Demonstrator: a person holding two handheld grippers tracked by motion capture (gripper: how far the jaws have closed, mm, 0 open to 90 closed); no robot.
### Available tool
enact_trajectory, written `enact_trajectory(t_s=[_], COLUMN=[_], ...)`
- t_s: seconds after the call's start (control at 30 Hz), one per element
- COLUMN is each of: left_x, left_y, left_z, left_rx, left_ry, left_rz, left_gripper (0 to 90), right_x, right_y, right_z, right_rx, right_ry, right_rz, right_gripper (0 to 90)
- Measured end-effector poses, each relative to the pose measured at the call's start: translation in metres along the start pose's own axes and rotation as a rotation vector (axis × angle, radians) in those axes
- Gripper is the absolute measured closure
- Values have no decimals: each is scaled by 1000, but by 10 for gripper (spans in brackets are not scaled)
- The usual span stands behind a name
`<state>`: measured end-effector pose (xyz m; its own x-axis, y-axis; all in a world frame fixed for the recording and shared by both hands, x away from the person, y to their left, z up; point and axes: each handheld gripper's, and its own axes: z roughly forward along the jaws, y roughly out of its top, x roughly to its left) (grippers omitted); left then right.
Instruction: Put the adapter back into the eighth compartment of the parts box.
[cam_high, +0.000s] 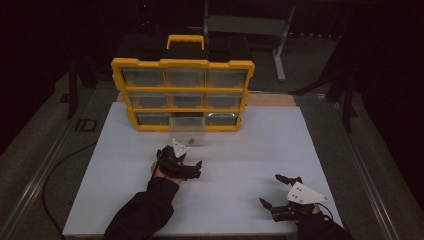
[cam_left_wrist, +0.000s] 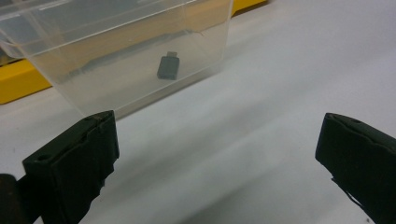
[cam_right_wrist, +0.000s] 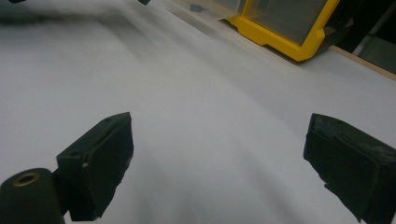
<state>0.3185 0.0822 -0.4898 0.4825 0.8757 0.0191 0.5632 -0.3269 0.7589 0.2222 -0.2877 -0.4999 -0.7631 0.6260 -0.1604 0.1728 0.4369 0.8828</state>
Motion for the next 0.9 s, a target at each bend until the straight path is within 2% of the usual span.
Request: enact_trajectory(t_s=[0.13,0.27,0.33,0.4,0.6,0.7,0.83,0.9], left_x=[0,0,-1,-2,-7,-11,-10,-10], left_y=[0,0,0,0,1,2,3,3], left_z=[0,1,1,1,3,4,6,6], left_rx=[-16,-13,-14,-21,-20,-24,-42,-45], left_ry=[27,31,48,41,80,78,96,122], left_rz=[-29,-44,-52,-66,-52,-50,-88,-99], left_gripper=[0,0,0,0,0,0,0,0], right_x=[0,0,0,0,0,0,0,0], right_y=[0,0,0,0,0,0,0,0], right_z=[0,0,0,0,0,0,0,0], right_rx=[0,0,0,0,2,1,1,1], right_ry=[0,0,0,0,0,0,1,1], right_rz=[0,-1,-2,-1,-1,-2,-2,-2], right_gripper=[83,83,83,83,83,83,84,84])
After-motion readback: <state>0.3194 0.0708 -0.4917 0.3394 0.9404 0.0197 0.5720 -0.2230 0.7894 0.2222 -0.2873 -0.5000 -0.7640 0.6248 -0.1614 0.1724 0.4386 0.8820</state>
